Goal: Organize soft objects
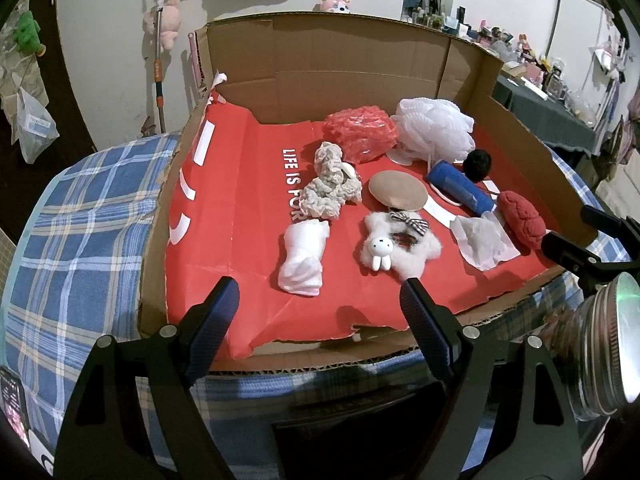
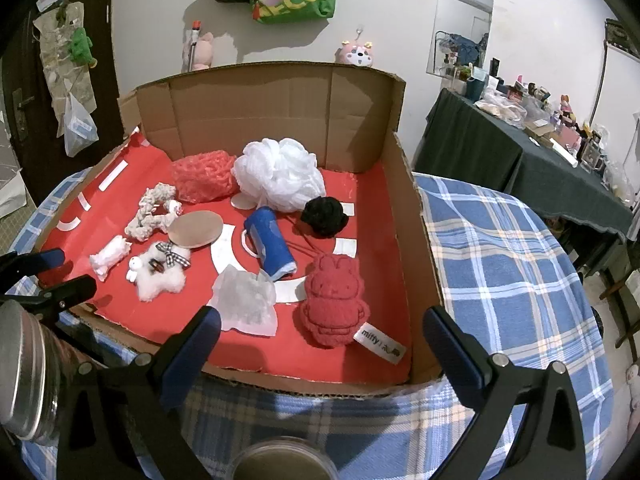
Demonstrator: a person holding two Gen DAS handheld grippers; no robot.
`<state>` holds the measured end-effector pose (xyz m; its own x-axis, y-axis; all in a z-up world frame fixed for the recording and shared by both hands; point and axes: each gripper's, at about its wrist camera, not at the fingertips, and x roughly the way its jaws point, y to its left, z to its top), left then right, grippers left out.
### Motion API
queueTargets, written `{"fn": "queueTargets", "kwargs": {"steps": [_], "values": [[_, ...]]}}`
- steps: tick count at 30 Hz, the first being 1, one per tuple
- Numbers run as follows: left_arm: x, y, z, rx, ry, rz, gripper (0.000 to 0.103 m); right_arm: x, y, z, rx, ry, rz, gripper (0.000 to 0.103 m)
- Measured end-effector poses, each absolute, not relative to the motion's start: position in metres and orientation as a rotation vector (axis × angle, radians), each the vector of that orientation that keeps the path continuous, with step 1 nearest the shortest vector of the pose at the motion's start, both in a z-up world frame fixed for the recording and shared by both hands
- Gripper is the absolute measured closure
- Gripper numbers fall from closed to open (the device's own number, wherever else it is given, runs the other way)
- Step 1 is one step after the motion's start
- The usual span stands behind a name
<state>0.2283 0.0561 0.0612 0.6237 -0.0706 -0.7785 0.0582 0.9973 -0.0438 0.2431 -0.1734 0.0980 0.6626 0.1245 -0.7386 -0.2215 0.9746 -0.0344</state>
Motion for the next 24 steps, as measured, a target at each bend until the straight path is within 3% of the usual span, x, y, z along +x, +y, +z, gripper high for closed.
{"fn": "queueTargets", "kwargs": {"steps": [24], "values": [[0.219,0.055,0.073,0.003,0.87,-0.077,0.021,0.241,-0.172,0.105,-0.139,0.809,0.187,0.0]]}}
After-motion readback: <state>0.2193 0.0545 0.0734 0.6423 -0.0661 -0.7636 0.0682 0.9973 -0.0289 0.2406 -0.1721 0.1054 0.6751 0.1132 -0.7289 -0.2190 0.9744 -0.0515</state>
